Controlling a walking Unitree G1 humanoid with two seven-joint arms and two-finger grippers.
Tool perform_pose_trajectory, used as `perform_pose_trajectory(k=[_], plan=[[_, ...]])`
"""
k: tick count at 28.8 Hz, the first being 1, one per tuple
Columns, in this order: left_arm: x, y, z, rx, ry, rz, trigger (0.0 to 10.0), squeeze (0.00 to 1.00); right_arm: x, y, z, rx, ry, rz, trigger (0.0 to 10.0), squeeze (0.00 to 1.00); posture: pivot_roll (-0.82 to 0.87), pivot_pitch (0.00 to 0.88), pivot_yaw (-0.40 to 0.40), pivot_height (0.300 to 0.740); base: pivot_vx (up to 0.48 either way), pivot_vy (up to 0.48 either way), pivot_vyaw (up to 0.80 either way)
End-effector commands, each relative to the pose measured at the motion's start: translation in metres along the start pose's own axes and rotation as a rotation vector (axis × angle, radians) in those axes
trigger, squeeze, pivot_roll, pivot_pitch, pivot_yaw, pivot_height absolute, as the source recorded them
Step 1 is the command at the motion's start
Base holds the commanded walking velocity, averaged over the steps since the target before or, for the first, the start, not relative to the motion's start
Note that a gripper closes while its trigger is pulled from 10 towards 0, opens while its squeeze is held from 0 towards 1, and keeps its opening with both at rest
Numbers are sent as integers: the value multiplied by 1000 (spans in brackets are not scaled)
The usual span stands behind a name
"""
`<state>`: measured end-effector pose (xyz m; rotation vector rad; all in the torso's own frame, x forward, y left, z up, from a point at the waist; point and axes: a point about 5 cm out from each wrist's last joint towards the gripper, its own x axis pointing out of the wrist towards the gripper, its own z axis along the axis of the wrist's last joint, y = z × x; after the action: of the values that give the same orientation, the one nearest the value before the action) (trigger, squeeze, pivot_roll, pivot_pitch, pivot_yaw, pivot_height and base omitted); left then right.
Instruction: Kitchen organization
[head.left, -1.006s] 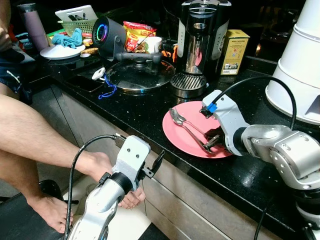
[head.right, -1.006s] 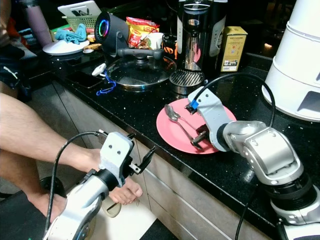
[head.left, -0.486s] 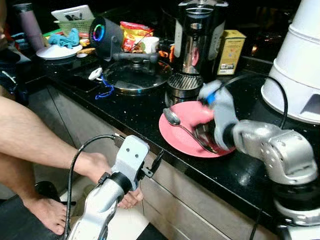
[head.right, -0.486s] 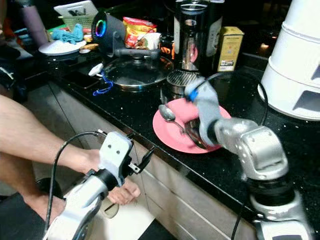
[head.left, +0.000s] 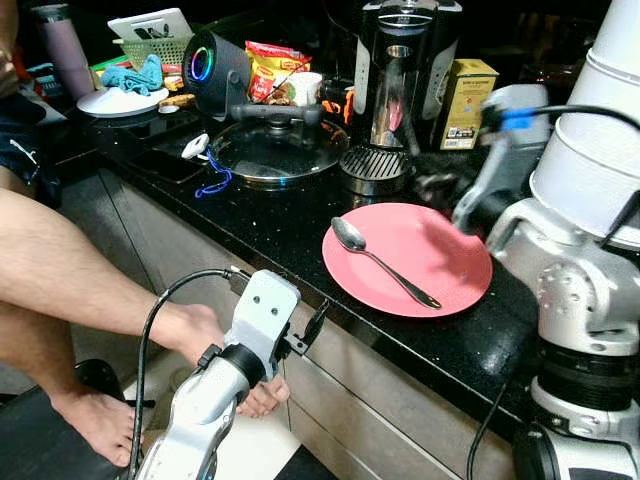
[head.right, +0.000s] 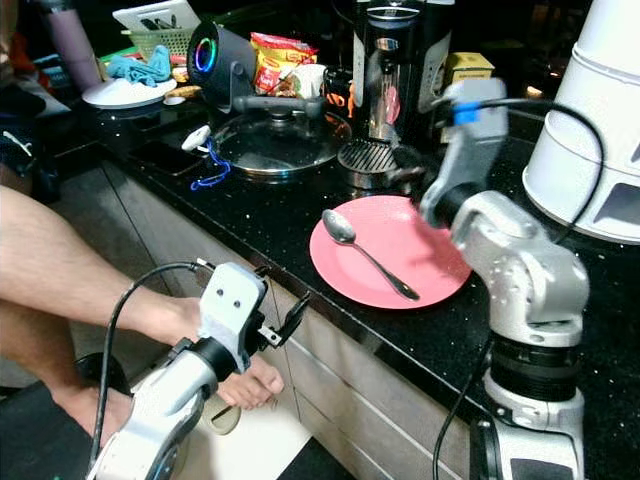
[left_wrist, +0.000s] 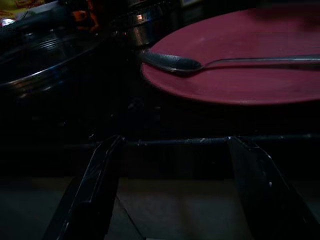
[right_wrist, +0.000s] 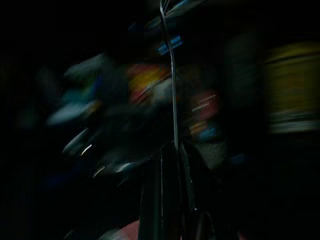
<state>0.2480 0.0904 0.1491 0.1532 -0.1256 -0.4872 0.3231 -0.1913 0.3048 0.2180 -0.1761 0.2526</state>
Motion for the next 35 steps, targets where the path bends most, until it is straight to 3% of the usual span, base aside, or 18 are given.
perform_pose_trajectory(k=[1, 13, 22, 23, 26, 27, 28, 29, 30, 31, 35], plan=[[2, -8, 10, -28, -58, -72, 10000, 0, -5, -26, 9, 53, -78, -120, 10000, 0, -56, 0, 16, 740, 0, 0, -800], [-3, -36, 29, -82, -149, -326, 10000, 0, -13, -52, 32, 62, -221, -249, 10000, 0, -50, 0, 20, 740, 0, 0, -800], [-4, -37, 28, -75, -142, -352, 10000, 0, -13, -55, 35, 19, -224, -278, 10000, 0, -51, 0, 21, 740, 0, 0, -800], [-3, -37, 28, -73, -139, -348, 10000, 0, -12, -57, 33, -51, -191, -312, 10000, 0, -51, 0, 21, 740, 0, 0, -800], [-3, -36, 27, -67, -134, -338, 10000, 0, -11, -61, 29, -116, -152, -357, 10000, 0, -52, 0, 20, 740, 0, 0, -800], [-2, -34, 26, -61, -128, -316, 10000, 0, -11, -67, 24, -202, -106, -414, 10000, 0, -51, 0, 19, 740, 0, 0, -800], [-2, -34, 26, -61, -128, -316, 10000, 0, -11, -67, 24, -202, -106, -414, 10000, 0, -51, 0, 19, 740, 0, 0, -800], [-1, -32, 25, -55, -124, -295, 10000, 0, -12, -74, 21, -284, -62, -468, 10000, 0, -50, 0, 18, 740, 0, 0, -800], [-1, -32, 25, -55, -124, -295, 10000, 0, -12, -74, 21, -284, -62, -468, 10000, 0, -50, 0, 18, 740, 0, 0, -800], [-1, -30, 25, -53, -119, -275, 10000, 0, -12, -80, 19, -363, -16, -519, 10000, 0, -50, 0, 16, 740, 0, 0, -800], [0, -28, 24, -59, -116, -246, 10000, 0, -12, -91, 14, -450, 70, -582, 10000, 0, -54, 0, 11, 740, 0, 0, -795]])
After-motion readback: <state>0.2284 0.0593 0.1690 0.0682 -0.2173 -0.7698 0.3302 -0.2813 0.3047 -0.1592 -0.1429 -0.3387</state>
